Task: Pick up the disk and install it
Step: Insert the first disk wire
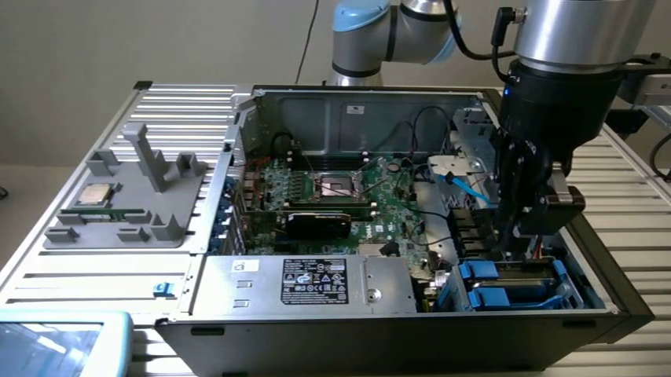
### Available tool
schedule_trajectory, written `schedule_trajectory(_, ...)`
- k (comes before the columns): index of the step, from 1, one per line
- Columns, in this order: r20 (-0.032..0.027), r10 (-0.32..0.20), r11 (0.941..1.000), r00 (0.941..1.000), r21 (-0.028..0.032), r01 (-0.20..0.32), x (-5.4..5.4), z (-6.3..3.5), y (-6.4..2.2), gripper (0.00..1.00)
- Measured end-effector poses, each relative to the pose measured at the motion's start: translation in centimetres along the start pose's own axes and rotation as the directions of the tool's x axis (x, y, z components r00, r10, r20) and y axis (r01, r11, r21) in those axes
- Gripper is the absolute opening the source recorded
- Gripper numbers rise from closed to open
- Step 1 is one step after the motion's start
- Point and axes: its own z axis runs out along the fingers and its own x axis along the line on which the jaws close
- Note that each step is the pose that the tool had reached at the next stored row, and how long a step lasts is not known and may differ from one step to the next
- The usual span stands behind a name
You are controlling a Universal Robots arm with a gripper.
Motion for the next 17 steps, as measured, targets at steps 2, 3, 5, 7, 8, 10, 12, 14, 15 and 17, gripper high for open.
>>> schedule_trajectory(2,-0.0033,0.000,1.0000,1.0000,0.0006,0.000,0.00,0.00,0.00,0.38)
schedule_trajectory(3,-0.0053,0.000,1.0000,1.0000,0.0009,0.000,0.00,0.00,0.00,0.38)
schedule_trajectory(5,-0.0114,0.001,1.0000,0.9999,0.0020,-0.001,0.00,0.00,0.00,0.38)
schedule_trajectory(7,-0.0174,0.001,1.0000,0.9998,0.0030,-0.001,0.00,0.00,0.00,0.38)
schedule_trajectory(8,-0.0199,0.002,1.0000,0.9998,0.0034,-0.002,0.00,0.00,0.00,0.38)
schedule_trajectory(10,-0.0247,0.002,1.0000,0.9997,0.0043,-0.002,0.00,0.00,0.00,0.38)
schedule_trajectory(12,-0.0294,0.002,1.0000,0.9996,0.0051,-0.002,0.00,0.00,0.00,0.38)
schedule_trajectory(14,-0.0340,0.003,1.0000,0.9994,0.0059,-0.003,0.00,0.00,0.00,0.36)
schedule_trajectory(15,-0.0360,0.003,1.0000,0.9993,0.0062,-0.003,0.00,0.00,0.00,0.29)
schedule_trajectory(17,-0.0384,0.003,1.0000,0.9993,0.0066,-0.003,0.00,0.01,0.01,0.29)
